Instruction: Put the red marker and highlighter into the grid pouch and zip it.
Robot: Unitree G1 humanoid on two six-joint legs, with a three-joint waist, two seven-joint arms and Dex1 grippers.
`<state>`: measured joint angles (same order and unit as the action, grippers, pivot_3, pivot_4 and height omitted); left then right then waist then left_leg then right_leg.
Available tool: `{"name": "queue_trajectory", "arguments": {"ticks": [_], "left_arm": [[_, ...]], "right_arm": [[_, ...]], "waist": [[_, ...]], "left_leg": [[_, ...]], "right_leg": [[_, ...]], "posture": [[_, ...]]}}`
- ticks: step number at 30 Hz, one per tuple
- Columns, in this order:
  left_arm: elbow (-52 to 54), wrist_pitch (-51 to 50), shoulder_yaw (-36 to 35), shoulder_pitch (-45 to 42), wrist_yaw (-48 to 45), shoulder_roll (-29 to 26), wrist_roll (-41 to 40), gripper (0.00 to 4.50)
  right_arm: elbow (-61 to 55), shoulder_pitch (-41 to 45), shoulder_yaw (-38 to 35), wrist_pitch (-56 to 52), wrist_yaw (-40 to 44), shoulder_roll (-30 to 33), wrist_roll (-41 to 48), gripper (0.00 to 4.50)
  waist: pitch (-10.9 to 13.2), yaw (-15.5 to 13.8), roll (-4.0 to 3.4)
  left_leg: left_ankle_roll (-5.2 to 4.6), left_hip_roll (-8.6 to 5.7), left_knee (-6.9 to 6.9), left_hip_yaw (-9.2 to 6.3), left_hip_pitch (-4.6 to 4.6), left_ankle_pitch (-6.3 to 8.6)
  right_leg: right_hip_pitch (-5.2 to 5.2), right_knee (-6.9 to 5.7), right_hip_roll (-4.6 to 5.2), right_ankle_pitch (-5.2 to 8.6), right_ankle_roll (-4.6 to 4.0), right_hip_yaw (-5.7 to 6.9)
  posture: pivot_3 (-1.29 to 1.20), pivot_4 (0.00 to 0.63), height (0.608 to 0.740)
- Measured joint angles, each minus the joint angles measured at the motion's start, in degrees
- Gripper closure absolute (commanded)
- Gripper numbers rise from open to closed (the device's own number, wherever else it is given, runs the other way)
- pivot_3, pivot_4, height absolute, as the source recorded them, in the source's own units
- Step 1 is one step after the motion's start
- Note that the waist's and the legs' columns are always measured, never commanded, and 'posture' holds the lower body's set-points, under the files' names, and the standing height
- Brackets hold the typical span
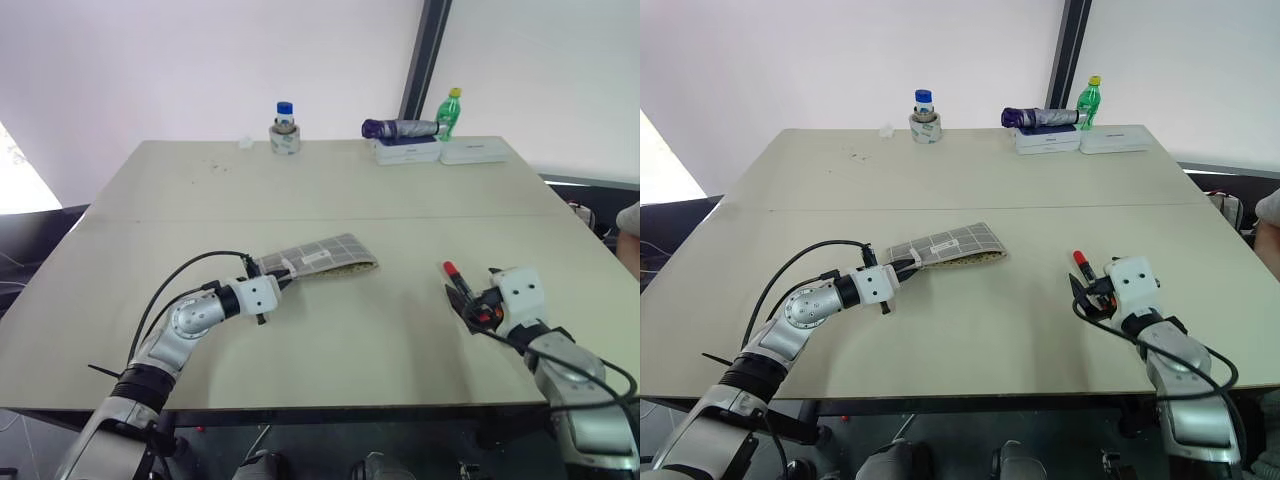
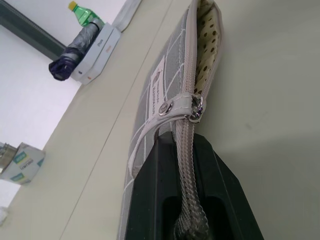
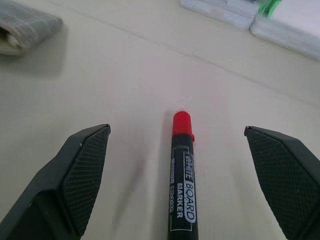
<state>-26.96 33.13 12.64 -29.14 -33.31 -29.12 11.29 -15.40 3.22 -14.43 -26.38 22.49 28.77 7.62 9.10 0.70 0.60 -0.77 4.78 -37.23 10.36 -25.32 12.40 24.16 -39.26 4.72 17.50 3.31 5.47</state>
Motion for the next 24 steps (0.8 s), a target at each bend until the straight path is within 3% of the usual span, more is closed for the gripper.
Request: {"name": "queue_trajectory", "arguments": {"ticks": [7,10,15,16,19,24], "left_arm": [[1.0,-0.2,-0.1,1.7,0.7,-0.2,0.5,4.5],[1.6,-0.5,-0.1,2.5,0.9,-0.3,0.6,4.5],[3.2,-1.4,-0.2,3.0,1.2,-1.0,0.6,4.5],[3.2,-1.4,-0.2,3.2,1.2,-1.0,0.6,4.5],[3.4,-1.6,-0.2,3.3,1.2,-1.1,0.6,4.5],[3.3,-1.7,-0.2,2.8,1.3,-1.1,0.6,4.5]], "right_arm": [[9.2,8.5,0.2,-12.2,1.2,3.3,2.5,0.04],[10.1,9.3,0.2,-17.1,2.5,3.8,4.6,1.37],[7.3,9.2,2.7,-19.6,3.4,4.9,4.7,4.02],[6.9,9.2,2.9,-19.9,3.2,4.9,4.7,4.2],[6.3,9.1,4.5,-17.3,4.0,5.1,4.2,4.2],[-0.3,8.7,9.6,-2.3,13.8,8.2,4.0,4.2]], "waist": [[0.0,0.1,0.0],[0.0,0.1,-0.01],[0.0,0.1,0.0],[0.0,0.1,0.0],[0.0,0.1,0.0],[0.0,0.1,0.0]], "left_leg": [[0.0,0.0,0.01,0.03,0.0,0.0],[0.0,0.01,0.01,0.03,0.0,0.0],[-0.01,0.02,0.01,0.02,0.0,0.01],[-0.01,0.03,0.01,0.02,0.0,0.01],[-0.01,0.02,0.02,0.02,-0.01,0.01],[-0.01,0.01,0.03,0.03,-0.01,0.01]], "right_leg": [[0.01,0.0,0.01,0.0,0.0,0.0],[0.02,0.0,0.02,0.0,0.0,0.0],[0.0,0.0,0.03,0.0,0.0,0.0],[0.0,0.0,0.03,0.0,0.0,0.0],[0.02,0.0,0.02,0.0,0.0,0.0],[0.04,0.0,0.0,0.0,0.01,0.01]], "posture": [[0.0,0.15,0.74],[0.0,0.15,0.74],[0.0,0.15,0.74],[0.0,0.15,0.74],[0.0,0.15,0.74],[0.0,0.15,0.74]]}}
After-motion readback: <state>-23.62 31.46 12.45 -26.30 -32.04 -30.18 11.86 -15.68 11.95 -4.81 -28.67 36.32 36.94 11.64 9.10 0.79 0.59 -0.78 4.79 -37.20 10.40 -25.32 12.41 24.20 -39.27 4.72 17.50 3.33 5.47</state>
